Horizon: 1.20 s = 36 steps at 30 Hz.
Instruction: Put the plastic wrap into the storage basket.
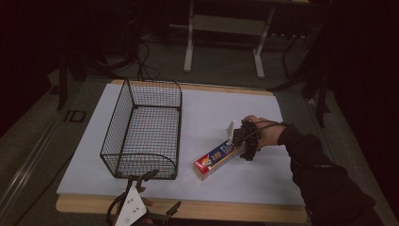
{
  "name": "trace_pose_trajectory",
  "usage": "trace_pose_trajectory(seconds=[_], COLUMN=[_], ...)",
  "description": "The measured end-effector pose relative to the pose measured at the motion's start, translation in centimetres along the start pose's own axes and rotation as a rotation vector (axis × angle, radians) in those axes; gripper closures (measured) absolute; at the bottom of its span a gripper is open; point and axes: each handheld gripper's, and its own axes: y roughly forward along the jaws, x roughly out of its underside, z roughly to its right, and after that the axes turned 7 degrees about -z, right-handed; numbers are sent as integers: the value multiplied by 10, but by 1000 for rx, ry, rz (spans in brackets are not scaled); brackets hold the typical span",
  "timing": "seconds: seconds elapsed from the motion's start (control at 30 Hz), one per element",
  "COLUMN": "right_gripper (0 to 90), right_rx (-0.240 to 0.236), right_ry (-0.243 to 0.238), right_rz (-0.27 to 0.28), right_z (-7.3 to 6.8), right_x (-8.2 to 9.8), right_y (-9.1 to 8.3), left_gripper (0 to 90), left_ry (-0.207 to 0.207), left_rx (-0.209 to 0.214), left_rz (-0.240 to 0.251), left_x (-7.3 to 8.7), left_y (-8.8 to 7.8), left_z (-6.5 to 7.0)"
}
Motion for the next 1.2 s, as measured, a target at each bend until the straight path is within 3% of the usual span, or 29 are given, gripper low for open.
trace_pose_trajectory(seconds=[0.03, 0.07, 0.17, 0.27, 0.43, 0.93, 1.0, 1.03, 1.2], right_gripper=[110, 108, 105, 105, 104, 101, 165, 206, 233], right_rx=[0, 8, 26, 75, 112, 111, 103, 71, 51], right_ry=[0, -51, -93, -144, -189, -260, -269, -277, -292], right_rz=[0, -30, -61, -87, -129, -184, -188, -192, -197], right_z=[0, 1, 1, -2, -5, -8, -8, -8, -6], right_x=[0, -10, -19, -27, -37, -52, -53, -53, -55], right_y=[0, 6, 12, 19, 31, 50, 50, 49, 48], left_gripper=[1, 1, 1, 1, 1, 1, 1, 1, 1], left_ry=[0, -3, -8, -12, -14, -21, -22, -21, -13], left_rx=[0, 0, 0, 1, 4, 6, 7, 7, 23], left_rz=[0, -2, -2, -1, -2, -3, -4, -5, -6], left_x=[0, 0, 1, 1, 1, 2, 2, 2, 2], left_y=[0, 0, 0, -1, -1, -1, -1, -1, 0], left_z=[0, 0, 0, 0, 0, -1, -1, -1, -1])
